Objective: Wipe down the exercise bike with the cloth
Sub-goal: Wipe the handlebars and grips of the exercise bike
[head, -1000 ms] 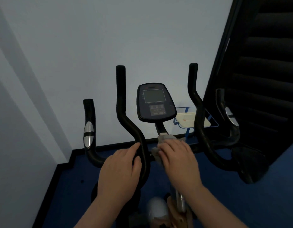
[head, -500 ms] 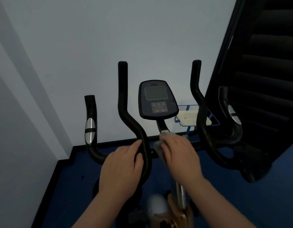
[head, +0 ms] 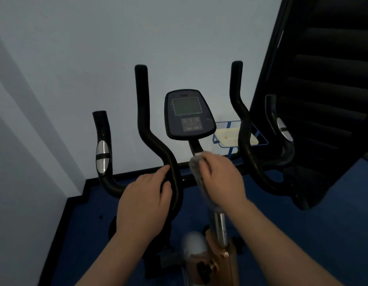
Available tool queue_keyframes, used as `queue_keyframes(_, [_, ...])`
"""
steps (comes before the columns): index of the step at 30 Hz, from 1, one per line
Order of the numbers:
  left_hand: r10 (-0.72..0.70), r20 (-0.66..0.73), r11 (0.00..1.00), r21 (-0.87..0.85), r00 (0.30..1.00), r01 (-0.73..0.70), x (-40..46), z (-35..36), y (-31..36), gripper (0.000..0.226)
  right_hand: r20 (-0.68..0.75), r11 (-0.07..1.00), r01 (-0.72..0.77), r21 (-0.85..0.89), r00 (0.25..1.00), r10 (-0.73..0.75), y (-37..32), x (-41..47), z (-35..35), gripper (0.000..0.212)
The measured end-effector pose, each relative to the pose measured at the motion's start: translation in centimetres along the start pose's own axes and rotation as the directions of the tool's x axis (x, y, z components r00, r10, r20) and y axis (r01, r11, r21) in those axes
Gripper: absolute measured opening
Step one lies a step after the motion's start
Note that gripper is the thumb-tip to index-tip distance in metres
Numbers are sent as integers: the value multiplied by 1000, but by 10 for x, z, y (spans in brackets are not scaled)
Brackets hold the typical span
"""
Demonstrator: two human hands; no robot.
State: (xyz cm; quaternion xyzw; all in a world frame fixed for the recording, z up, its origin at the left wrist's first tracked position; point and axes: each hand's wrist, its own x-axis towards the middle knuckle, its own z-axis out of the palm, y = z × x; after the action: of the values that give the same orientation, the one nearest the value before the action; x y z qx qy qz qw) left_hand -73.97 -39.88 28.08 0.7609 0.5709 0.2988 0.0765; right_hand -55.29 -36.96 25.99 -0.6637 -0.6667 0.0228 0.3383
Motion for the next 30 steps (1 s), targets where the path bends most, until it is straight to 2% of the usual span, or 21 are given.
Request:
queue_keyframes(2, [-5, -5, 1000, -6, 1000, 5, -1, 0, 0, 43, 86, 997, -80, -19, 993, 81, -2, 21, -2, 28])
queue_keyframes(4, [-5, 7, 1000, -8, 1000, 5, -1, -1, 0, 44, 95, 997, -77, -15, 992, 78, -1, 17, -3, 32])
queue_keyframes(8, [14, 9, 1000, 12, 1000, -14, -1, -2, -1, 47, -73, 996, 86, -9, 994, -87, 4, -24, -2, 32])
queue_keyframes(9, [12, 3, 1000, 15, 1000, -12, 0, -2, -1, 47, -74, 996, 86, -31, 993, -88, 7, -20, -3, 29])
queue_keyframes(11, [10, -7, 1000, 13, 1000, -10, 0, -1, 0, 47, 45, 998, -21, -58, 999, 23, 8, 6, -6, 24])
queue_keyframes(13, [4, -16, 1000, 6, 1000, -4, 0, -1, 0, 44, 290, 976, -156, -151, 937, 194, 4, 41, -8, 30])
queue_keyframes(15, [3, -20, 1000, 8, 1000, -3, 0, -1, 1, 42, 440, 959, -159, -234, 863, 250, -3, 66, -4, 33])
queue_keyframes(16, [5, -16, 1000, 10, 1000, -5, 0, -1, 2, 42, 456, 959, -123, -256, 859, 232, -8, 69, 0, 32])
queue_keyframes(18, [6, -10, 1000, 11, 1000, -6, 0, -1, 2, 43, 425, 973, -42, -225, 895, 136, -13, 58, 2, 30])
queue_keyframes(20, [7, -5, 1000, 11, 1000, -7, 0, -2, 1, 45, 261, 995, 55, -88, 965, -31, -8, 31, 1, 27])
queue_keyframes(22, [8, -6, 1000, 6, 1000, -8, 0, -1, 1, 45, 71, 989, 138, 53, 987, -142, 2, 4, -6, 24])
queue_keyframes(24, [9, -8, 1000, -7, 1000, -10, 0, -1, 1, 43, 54, 983, 99, 157, 993, -109, 11, 0, -12, 24])
queue_keyframes(26, [7, -12, 1000, -17, 1000, -7, 0, -1, 1, 42, 168, 978, -53, 201, 986, 19, 12, 18, -11, 25])
queue_keyframes(28, [5, -9, 1000, -16, 1000, -5, 1, 0, 1, 43, 261, 980, -190, 59, 950, 169, 4, 38, -4, 27])
queue_keyframes(30, [2, -7, 1000, -19, 1000, -2, 1, -1, 1, 43, 200, 985, -147, -86, 966, 162, -6, 37, 1, 27])
